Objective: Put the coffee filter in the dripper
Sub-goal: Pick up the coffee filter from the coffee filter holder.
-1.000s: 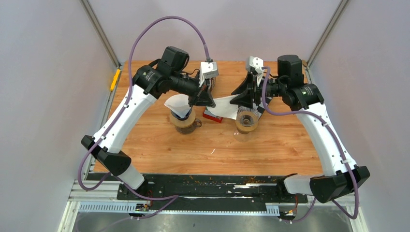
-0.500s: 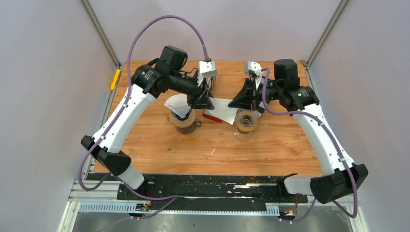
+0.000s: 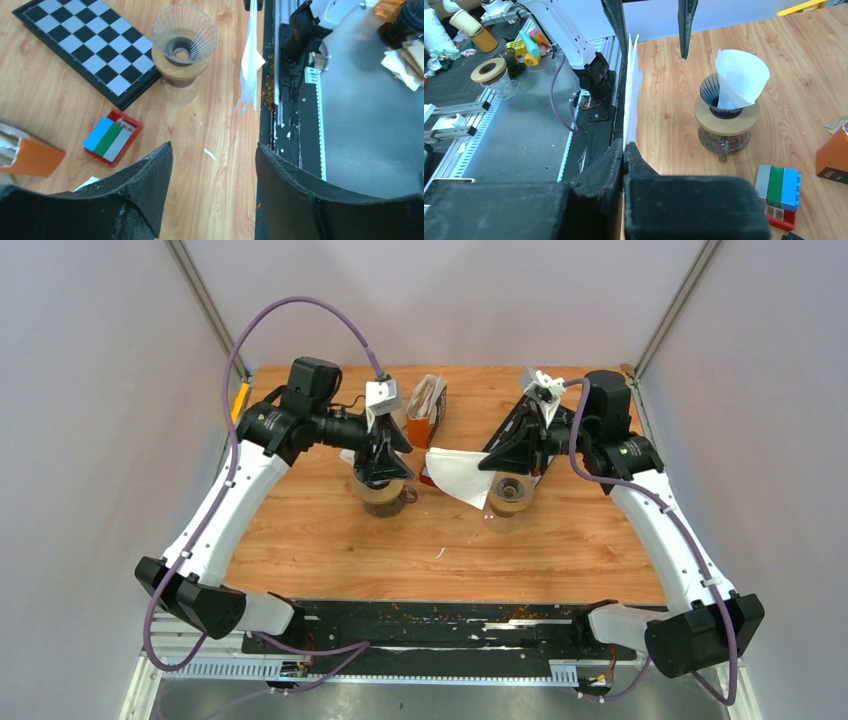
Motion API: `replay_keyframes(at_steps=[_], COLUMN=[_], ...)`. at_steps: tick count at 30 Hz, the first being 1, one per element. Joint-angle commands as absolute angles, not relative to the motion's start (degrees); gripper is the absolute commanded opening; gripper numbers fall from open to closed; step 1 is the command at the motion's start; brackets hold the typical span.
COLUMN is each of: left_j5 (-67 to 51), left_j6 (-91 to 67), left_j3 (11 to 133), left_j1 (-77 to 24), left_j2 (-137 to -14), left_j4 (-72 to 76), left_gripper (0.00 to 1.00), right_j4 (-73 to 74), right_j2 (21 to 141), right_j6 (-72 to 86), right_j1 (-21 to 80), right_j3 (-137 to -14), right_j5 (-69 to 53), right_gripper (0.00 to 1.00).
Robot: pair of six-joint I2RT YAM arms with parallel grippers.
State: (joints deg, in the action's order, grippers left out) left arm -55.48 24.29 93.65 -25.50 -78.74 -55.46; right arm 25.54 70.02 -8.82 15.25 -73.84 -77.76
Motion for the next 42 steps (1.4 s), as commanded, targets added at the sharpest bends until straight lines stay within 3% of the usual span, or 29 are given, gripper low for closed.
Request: replay_keyframes(at_steps=[1, 9, 26, 33, 37, 39, 42], left_j5=[-62.2, -62.8, -59.0, -58.9, -58.0, -53.0, -42.9], left_j6=[17.5, 13.3, 14.0, 11.7, 10.6, 10.8, 10.9], left_j3=[90.3, 86.9, 89.7, 91.5, 92.1, 93.7, 96.3], left_j1=[-25.6, -27.6, -34.0, -34.5, -34.4, -34.4, -33.4], left_j2=[-78.1, -77.0, -79.4, -82.9, -83.5, -84.2, -85.9], left_j4=[-45.3, -39.3, -35.4, -33.7, -33.2, -34.7, -36.5], left_gripper=[0.67, 0.63, 0.64, 0.35, 0.00, 0.00, 0.00], right_j4=[17.5, 14.7, 16.3, 16.4, 17.7, 20.0, 25.5], right_j2=[69.4, 69.9, 71.9, 71.9, 72.5, 73.0, 73.5], right_j6=[-3.1, -0.3, -1.1, -1.2, -2.2, -3.6, -7.4], right_j1=[14.9, 14.6, 14.6, 14.6, 14.6, 14.6, 14.5], right_j3=[-72.8, -72.0, -73.1, -72.9, -73.6, -74.6, -77.2], right_j5=[-82.0, -81.1, -77.6, -76.9, -74.8, -71.7, -63.6], right_gripper=[0.00, 0.00, 0.00, 0.00, 0.02, 0.11, 0.41])
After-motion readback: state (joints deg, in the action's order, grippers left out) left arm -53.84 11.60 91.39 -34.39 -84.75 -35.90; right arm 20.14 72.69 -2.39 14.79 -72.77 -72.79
